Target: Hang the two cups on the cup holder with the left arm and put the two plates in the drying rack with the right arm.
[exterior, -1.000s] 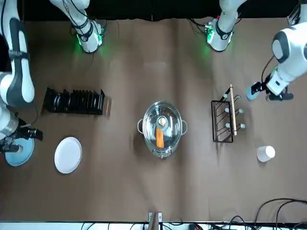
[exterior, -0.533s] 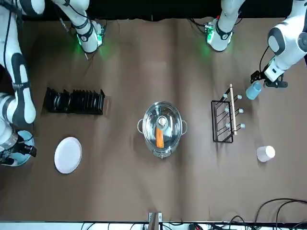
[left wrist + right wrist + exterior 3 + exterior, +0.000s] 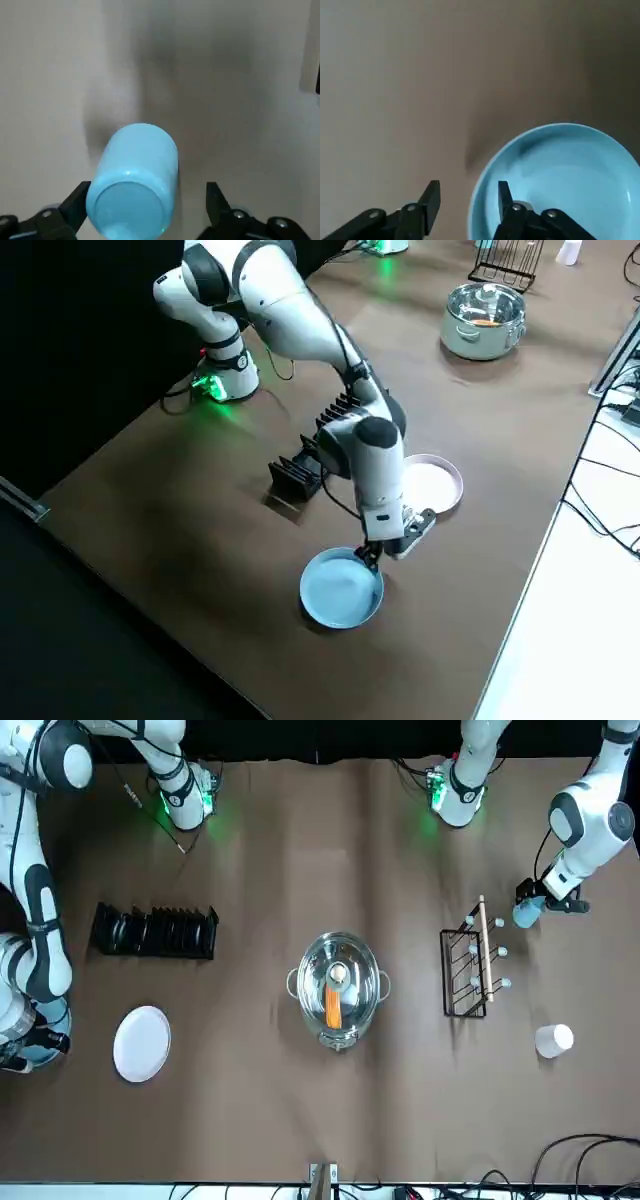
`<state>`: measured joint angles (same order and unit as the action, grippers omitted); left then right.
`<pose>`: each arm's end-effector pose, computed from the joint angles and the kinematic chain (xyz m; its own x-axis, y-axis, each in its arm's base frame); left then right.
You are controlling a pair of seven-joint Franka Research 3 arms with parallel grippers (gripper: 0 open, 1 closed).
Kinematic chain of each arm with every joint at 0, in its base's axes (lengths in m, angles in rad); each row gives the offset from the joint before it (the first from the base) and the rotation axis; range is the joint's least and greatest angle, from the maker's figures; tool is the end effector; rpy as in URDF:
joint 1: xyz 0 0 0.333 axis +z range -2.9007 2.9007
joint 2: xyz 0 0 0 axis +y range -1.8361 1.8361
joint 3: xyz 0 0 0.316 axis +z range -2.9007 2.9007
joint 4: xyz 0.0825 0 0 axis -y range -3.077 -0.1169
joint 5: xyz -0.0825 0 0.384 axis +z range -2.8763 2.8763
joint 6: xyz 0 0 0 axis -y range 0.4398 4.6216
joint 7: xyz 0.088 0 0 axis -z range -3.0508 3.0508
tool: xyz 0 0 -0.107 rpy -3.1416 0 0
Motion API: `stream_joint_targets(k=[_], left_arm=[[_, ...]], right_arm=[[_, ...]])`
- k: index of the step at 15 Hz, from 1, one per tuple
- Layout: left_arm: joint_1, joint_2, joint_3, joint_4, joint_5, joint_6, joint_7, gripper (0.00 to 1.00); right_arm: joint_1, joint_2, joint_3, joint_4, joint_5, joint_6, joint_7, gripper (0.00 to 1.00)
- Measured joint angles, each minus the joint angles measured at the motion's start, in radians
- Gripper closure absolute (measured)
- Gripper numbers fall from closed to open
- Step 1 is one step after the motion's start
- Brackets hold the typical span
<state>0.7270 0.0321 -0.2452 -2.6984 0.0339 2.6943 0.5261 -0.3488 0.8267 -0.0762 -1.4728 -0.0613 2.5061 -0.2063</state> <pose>0.3606 0.1863 0.2174 0.9966 -0.0752 -0.0333 -0.0749 -0.9971 0.0127 0.6770 -0.2938 0.2067 0.9759 -0.1275 0.1772 -0.1534 -0.9781 0.1409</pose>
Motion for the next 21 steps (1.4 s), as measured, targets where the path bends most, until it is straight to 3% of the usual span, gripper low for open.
stream_joint_targets(k=[8, 11, 17, 19, 21], left_arm=[[0.013, 0.026, 0.001, 0.002, 0.0, 0.018, 0.0, 0.02], [0.015, 0.024, 0.001, 0.006, 0.0, 0.019, 0.0, 0.3], [0.016, 0.03, 0.001, 0.02, 0.0, 0.021, 0.0, 0.31], [0.016, 0.022, -0.001, 0.088, 0.0, -0.02, 0.0, 0.31], [0.017, 0.007, -0.014, 0.186, -0.001, -0.156, -0.005, 0.31]], right_arm=[[-0.024, 0.014, 0.009, -0.001, 0.002, -0.008, -0.022, 0.53], [-0.025, 0.015, 0.009, 0.0, 0.002, -0.008, -0.022, 0.53], [-0.026, 0.011, 0.005, 0.028, 0.0, -0.05, -0.025, 0.55], [-0.041, 0.009, -0.003, 0.047, -0.002, -0.054, -0.059, 0.55], [-0.07, 0.009, -0.004, 0.061, -0.002, -0.054, -0.108, 0.55]])
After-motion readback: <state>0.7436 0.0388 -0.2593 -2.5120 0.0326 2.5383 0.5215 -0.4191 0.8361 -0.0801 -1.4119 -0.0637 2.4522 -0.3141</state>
